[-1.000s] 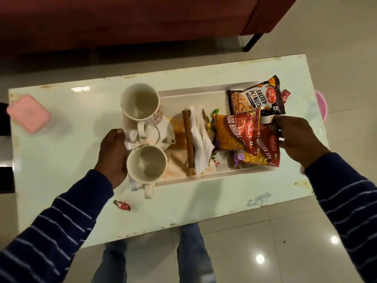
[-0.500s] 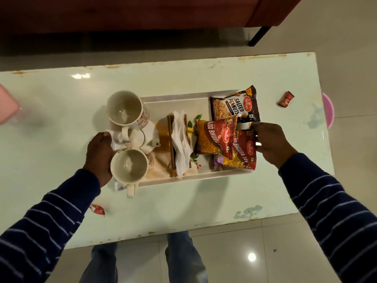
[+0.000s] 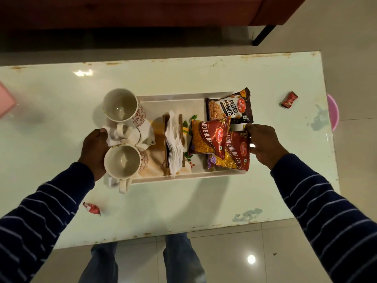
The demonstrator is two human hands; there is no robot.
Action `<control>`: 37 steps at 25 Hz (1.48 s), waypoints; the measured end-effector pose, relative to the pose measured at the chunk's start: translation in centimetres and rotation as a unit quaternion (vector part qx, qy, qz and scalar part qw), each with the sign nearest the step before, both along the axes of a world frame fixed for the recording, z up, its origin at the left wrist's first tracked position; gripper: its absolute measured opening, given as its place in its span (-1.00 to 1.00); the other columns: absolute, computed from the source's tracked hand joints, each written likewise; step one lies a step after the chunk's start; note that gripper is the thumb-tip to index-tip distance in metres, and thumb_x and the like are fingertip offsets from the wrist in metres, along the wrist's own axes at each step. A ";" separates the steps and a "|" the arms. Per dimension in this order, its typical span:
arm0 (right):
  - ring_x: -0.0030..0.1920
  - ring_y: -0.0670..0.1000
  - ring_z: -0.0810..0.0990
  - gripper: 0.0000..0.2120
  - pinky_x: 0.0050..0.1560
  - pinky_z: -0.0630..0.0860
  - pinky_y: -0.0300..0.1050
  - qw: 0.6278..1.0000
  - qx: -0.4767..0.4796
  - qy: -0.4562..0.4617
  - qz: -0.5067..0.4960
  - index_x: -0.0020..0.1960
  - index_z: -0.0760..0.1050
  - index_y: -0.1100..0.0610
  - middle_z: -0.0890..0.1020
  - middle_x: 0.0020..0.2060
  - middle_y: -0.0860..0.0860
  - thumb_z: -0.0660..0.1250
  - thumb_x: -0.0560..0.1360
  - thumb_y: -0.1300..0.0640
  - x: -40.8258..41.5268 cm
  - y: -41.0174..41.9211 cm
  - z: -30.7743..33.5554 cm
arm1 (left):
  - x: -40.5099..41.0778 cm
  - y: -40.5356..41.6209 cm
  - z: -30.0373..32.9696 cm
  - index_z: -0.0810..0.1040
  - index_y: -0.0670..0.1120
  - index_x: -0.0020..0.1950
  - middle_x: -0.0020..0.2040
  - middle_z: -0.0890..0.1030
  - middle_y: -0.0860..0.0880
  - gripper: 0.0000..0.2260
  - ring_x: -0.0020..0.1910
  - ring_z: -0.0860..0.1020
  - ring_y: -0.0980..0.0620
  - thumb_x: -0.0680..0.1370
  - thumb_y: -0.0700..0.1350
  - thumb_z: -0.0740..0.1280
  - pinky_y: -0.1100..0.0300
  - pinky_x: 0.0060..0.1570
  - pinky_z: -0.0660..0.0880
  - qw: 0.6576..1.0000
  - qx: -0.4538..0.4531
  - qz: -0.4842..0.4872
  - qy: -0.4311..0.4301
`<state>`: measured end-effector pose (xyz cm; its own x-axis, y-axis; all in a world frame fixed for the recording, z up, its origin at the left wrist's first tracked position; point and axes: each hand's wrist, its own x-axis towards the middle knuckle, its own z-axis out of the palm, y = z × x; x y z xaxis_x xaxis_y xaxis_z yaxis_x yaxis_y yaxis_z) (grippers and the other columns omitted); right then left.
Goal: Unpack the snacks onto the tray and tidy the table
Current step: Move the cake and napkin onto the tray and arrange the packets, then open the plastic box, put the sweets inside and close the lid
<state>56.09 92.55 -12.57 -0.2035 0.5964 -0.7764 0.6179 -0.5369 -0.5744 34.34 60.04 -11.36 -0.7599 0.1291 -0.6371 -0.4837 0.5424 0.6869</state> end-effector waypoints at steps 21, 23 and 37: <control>-0.13 0.10 0.69 -0.75 0.07 0.62 0.14 0.999 0.023 -0.019 0.025 0.07 0.62 0.20 0.71 -0.08 0.15 0.21 0.63 0.09 0.3 -0.4 -0.6 | -0.5 -0.9 -2.2 0.39 -0.04 -0.24 -0.32 0.35 -0.05 -0.69 -0.38 0.31 -0.01 0.65 0.07 0.21 0.19 -0.39 0.30 0.999 -0.036 0.030 -0.025; -0.18 0.06 0.68 -0.76 -0.04 0.67 0.02 0.996 0.069 -0.042 0.034 0.03 0.62 0.17 0.71 -0.18 0.03 0.21 0.61 0.08 0.1 -0.9 -0.2 | -0.8 -1.8 -1.6 0.52 -0.04 -0.05 -0.21 0.49 -0.04 -0.79 -0.29 0.45 0.00 0.63 0.08 0.25 0.17 -0.32 0.42 0.998 -0.022 0.054 -0.036; 0.40 0.04 0.34 -0.50 0.41 0.31 -0.04 0.911 0.395 0.077 0.093 0.41 0.34 0.11 0.39 0.36 0.07 0.33 0.55 -0.06 -8.9 -12.1 9.2 | -5.3 -11.7 3.5 0.49 0.00 0.26 0.20 0.58 0.01 -0.60 0.19 0.56 -0.04 0.49 0.09 0.46 -0.05 0.18 0.52 0.993 -0.074 0.075 0.056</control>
<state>47.15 80.46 -3.42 -0.4282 0.9007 -0.0733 0.5349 0.1872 -0.8239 29.05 48.30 -7.87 -0.8309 -0.0790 -0.5507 -0.4914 0.5685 0.6598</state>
